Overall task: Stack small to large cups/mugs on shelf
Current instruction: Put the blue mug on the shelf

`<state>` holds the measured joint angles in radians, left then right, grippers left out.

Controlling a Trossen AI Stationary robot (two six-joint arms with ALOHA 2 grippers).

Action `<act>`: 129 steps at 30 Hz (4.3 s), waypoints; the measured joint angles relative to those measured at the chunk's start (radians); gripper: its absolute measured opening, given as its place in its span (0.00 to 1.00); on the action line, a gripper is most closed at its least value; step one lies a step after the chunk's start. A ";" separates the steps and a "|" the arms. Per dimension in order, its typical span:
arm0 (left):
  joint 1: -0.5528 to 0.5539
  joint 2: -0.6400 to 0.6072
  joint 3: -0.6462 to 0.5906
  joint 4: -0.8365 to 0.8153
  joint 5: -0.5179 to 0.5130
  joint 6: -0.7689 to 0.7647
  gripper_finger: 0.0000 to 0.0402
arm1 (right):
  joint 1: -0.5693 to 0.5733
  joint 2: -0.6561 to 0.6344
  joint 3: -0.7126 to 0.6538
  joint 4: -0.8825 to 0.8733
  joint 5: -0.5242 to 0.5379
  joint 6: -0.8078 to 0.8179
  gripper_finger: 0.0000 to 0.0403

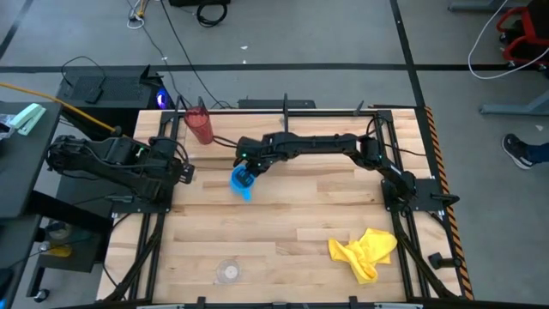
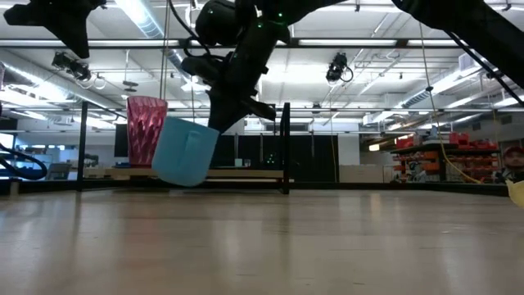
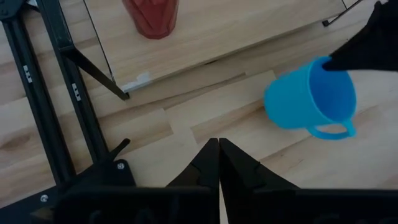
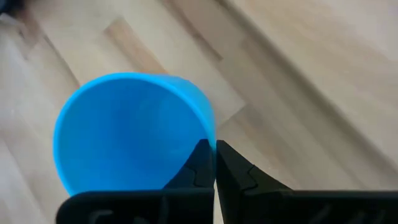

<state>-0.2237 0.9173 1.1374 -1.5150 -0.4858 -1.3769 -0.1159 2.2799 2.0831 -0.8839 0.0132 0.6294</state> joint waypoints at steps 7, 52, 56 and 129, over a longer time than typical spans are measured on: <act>0.000 0.000 0.000 0.006 0.000 -0.007 0.07 | 0.000 0.000 -0.016 0.001 -0.014 0.000 0.01; 0.000 0.000 0.000 0.025 0.000 0.004 0.05 | 0.000 0.000 -0.015 0.046 -0.044 -0.059 0.09; 0.000 0.000 0.000 0.025 0.000 0.004 0.04 | 0.000 0.000 -0.015 0.045 -0.045 -0.073 0.09; -0.004 -0.172 0.001 -0.056 -0.125 -0.004 0.03 | -0.206 -0.081 -0.091 0.929 -0.250 -0.258 0.27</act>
<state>-0.2279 0.7453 1.1381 -1.5715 -0.6104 -1.3805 -0.3223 2.1990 1.9923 0.0451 -0.2364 0.3717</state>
